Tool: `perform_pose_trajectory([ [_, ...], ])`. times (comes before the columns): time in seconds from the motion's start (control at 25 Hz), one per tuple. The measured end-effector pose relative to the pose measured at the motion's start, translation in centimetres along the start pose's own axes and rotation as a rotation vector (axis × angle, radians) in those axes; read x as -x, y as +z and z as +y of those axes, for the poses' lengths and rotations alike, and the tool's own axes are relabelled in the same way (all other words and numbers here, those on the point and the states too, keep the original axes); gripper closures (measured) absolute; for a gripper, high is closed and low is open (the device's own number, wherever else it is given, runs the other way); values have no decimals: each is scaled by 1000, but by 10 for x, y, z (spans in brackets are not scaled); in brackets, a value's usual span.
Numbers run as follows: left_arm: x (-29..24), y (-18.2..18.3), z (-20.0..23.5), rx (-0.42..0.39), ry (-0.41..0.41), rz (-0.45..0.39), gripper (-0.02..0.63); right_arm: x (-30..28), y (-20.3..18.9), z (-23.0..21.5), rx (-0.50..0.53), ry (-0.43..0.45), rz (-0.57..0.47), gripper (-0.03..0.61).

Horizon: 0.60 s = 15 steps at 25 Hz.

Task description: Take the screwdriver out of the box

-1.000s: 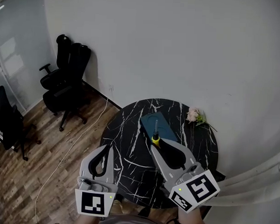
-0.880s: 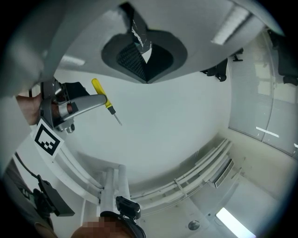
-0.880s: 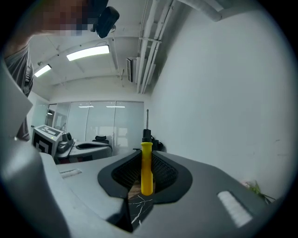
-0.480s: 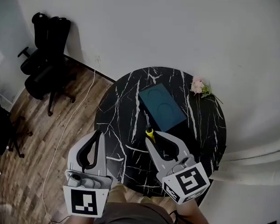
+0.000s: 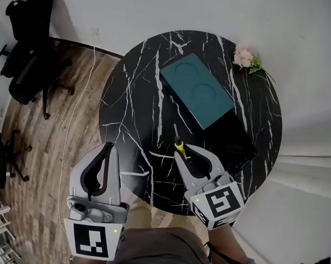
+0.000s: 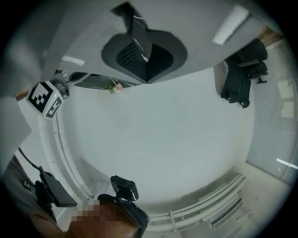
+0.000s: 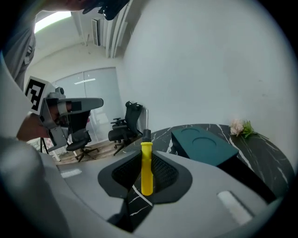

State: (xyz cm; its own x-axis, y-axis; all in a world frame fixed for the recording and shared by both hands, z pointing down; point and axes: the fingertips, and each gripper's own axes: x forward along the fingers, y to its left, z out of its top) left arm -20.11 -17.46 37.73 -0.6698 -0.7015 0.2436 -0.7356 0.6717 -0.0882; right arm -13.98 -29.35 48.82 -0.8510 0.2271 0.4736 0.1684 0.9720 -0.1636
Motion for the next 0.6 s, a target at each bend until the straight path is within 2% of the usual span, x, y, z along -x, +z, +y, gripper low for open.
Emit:
perform_pose_trajectory([
  [0.16, -20, -8, 7, -17, -35, -14, 612, -15, -33, -11, -34, -45, 68, 486],
  [0.4, -42, -33, 15, 3, -70, 47, 612, -30, -69, -30, -68, -102, 158, 486],
  [0.6, -57, -43, 15, 8, -86, 66, 613, -42, -92, -44, -109, -132, 233, 485],
])
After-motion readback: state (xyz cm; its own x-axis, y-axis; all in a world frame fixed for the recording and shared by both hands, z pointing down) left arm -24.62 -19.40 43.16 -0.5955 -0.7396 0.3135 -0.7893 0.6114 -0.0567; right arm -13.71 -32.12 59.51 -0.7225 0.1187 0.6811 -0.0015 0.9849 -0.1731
